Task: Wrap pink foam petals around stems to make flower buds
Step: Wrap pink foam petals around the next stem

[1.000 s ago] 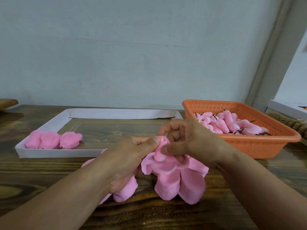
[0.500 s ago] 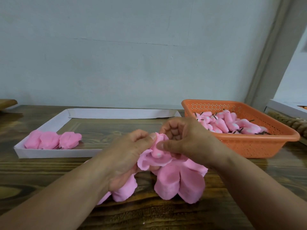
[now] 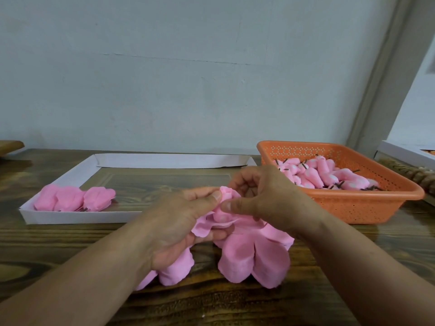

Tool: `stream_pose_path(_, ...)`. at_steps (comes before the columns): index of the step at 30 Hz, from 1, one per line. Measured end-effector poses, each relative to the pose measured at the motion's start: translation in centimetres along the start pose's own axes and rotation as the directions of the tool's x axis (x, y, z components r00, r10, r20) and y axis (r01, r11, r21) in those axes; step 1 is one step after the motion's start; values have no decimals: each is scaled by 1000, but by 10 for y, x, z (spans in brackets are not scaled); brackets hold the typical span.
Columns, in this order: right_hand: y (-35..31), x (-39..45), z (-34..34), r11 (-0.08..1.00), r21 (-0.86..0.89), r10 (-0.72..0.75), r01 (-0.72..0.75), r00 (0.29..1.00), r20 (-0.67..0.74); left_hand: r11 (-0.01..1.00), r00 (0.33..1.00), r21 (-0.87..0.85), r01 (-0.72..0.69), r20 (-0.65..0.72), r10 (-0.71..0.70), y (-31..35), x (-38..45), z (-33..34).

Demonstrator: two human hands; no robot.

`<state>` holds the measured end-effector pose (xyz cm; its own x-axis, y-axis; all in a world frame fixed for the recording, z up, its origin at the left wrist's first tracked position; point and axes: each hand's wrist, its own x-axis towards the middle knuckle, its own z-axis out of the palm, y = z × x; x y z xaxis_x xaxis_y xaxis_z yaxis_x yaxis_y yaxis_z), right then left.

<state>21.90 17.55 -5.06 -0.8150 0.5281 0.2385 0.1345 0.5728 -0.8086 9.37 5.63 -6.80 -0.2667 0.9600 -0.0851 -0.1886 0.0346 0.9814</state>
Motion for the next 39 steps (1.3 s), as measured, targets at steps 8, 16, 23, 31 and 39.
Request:
stream_pose_path(8, 2, 2, 2, 998, 53, 30, -31, 999, 21, 1000, 999, -7, 26, -34, -27, -1, 1, 2)
stream_pose_path(16, -2, -2, 7, 989, 134, -58, 56, 998, 7, 997, 996, -23, 68, -62, -70, 2, -1, 3)
stream_pose_path(23, -1, 0, 11, 994, 105, 41, -28, 992, -123, 983, 996, -165, 79, 49, -71, 5, 2, 0)
stream_pose_path(31, 7, 3, 14, 978, 194, 112, -73, 974, -199, 987, 991, -150, 54, -116, -72, 2, 4, 8)
stream_pose_path(39, 8, 2, 16, 988, 154, -1, 21, 992, -128, 946, 973, -281, 162, -113, -200, 6, 5, -1)
